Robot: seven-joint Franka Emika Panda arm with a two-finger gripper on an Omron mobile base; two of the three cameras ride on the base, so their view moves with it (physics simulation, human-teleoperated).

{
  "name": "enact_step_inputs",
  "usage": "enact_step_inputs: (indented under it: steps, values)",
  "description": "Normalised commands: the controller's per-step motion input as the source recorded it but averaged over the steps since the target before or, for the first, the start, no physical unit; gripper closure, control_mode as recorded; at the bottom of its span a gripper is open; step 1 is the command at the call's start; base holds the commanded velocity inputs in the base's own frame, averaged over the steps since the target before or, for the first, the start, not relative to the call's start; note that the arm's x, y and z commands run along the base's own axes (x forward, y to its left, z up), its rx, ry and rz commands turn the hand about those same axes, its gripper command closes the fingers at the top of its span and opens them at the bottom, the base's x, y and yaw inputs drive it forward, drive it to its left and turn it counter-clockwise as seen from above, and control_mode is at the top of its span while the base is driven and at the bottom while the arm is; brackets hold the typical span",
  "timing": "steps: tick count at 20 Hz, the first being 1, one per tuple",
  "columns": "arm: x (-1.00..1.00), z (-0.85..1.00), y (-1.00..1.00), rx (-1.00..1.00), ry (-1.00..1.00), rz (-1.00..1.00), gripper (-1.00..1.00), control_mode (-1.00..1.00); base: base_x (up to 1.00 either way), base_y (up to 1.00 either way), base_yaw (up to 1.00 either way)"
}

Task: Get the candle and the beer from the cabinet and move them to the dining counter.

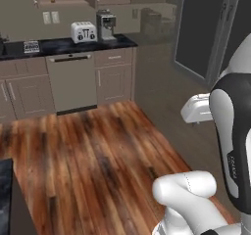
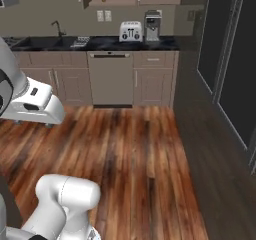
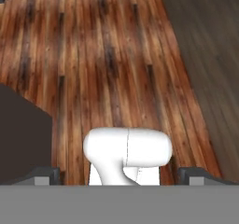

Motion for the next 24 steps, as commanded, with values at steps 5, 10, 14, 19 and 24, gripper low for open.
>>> enact_step_inputs:
  steps: [5, 10, 14, 19, 24]
  values:
    - [0.0, 0.0, 0.0, 0.0, 0.0, 0.0, -1.0, 1.0, 1.0, 0.01, 0.0]
    - [0.0, 0.0, 0.0, 0.0, 0.0, 0.0, -1.0, 1.0, 1.0, 0.0, 0.0]
    - [0.0, 0.0, 0.0, 0.0, 0.0, 0.0, -1.0, 1.0, 1.0, 0.01, 0.0]
    - [0.0, 0.0, 0.0, 0.0, 0.0, 0.0, -1.0, 1.0, 1.0, 0.0, 0.0]
    - [0.0, 0.0, 0.0, 0.0, 0.0, 0.0, -1.0, 1.0, 1.0, 0.0, 0.0]
